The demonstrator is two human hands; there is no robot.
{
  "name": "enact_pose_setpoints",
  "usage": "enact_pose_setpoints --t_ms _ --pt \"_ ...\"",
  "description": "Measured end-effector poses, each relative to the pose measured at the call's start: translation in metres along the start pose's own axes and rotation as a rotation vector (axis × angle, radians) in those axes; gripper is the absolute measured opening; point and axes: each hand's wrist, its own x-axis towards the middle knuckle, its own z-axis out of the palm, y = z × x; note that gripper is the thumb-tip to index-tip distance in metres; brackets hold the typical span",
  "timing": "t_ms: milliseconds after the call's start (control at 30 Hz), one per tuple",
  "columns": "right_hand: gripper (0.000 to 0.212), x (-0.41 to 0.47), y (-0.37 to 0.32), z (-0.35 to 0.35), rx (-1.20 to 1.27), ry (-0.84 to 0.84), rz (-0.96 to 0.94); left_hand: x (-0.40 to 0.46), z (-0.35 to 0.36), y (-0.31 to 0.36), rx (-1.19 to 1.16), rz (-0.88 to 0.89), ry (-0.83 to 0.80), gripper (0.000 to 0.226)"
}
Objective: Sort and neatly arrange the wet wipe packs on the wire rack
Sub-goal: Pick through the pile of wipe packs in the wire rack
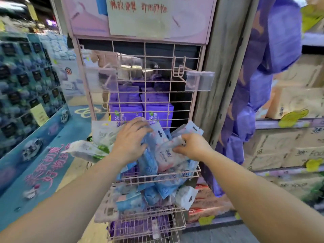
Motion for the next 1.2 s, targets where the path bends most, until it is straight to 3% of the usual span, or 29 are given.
enact_pose_setpoints --t_ms 100,233,367,467,567,667,733,833,900,1033,1100,1200 --pt "0.033 0.012 0.001 -0.007 -0.008 -0.046 -0.171 0.001 -0.004 0.008 0.037 -0.050 -0.033 0.057" --pt "0.034 0.021 -0.003 -0.029 0.005 -0.063 -0.370 0.000 -0.005 0.035 0.118 -0.206 -0.211 0.093" --pt "0.039 0.025 -0.011 -0.053 0.070 -0.002 -0.596 -0.003 0.001 0.064 0.023 -0.303 -0.048 0.089" --pt "0.036 0.024 -0.012 -0.052 0.460 -0.068 -0.506 -0.011 0.010 0.066 -0.183 -0.390 0.036 0.078" --pt "0.044 0.028 -0.012 -0.042 0.891 -0.246 -0.178 -0.026 0.005 0.067 -0.451 -0.442 0.094 0.073" --pt "0.026 0.038 -0.006 -0.021 0.682 -0.350 -0.166 -0.037 -0.010 0.076 -0.727 -0.440 0.099 0.043" --pt "0.021 0.039 -0.008 -0.007 0.439 -0.410 -0.226 -0.039 -0.019 0.081 -0.677 -0.419 0.049 0.039" --pt "0.039 0.037 -0.018 0.006 0.179 -0.288 -0.304 -0.040 -0.027 0.085 -0.637 -0.363 0.012 0.048" --pt "0.049 0.038 -0.020 0.011 0.175 -0.173 -0.324 -0.040 -0.027 0.083 -0.646 -0.340 0.003 0.048" --pt "0.029 0.043 -0.015 -0.004 0.442 -0.077 -0.262 -0.033 -0.026 0.071 -0.740 -0.416 -0.046 0.047" --pt "0.023 0.044 -0.011 -0.023 0.510 0.016 -0.274 -0.024 -0.022 0.066 -0.737 -0.475 -0.079 0.066" --pt "0.022 0.041 -0.004 -0.054 0.499 0.172 -0.345 -0.012 -0.016 0.065 -0.601 -0.506 -0.100 0.048"
